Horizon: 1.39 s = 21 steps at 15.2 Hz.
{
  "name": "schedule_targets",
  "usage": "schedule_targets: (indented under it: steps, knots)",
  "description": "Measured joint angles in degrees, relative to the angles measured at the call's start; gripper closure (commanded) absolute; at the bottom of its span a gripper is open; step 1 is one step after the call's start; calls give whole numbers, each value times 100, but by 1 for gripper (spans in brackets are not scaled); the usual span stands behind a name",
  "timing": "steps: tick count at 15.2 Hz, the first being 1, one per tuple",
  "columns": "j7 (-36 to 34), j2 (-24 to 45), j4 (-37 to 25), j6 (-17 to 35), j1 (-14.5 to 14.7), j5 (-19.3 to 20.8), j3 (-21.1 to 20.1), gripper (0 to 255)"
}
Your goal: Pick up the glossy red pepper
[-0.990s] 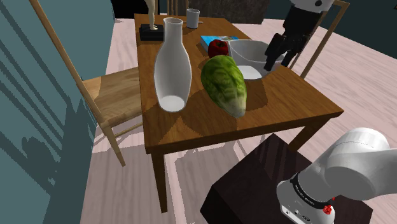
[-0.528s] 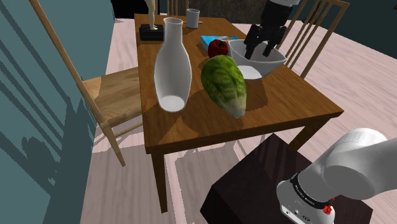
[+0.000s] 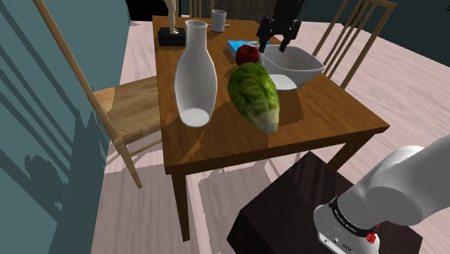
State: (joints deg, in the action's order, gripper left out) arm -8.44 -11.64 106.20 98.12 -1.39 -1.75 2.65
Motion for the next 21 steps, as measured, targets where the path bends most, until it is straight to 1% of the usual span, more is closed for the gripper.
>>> schedule_targets:
  steps: [3,7,8,12,15,16,21]
  knots:
    - [-21,624,-629,60,-43,-29,53,0]
    - [-55,1502,-1656,-6,-109,-88,122,0]
    - [-61,1607,-1757,3,-116,-97,128,0]
    - [-63,1637,-1622,320,-116,-96,130,0]
    - [-54,1606,-1380,779,-105,-103,115,0]
    - [-59,1664,-1393,669,-107,-106,116,255]
    - [-76,1709,-1411,513,-113,-98,124,255]
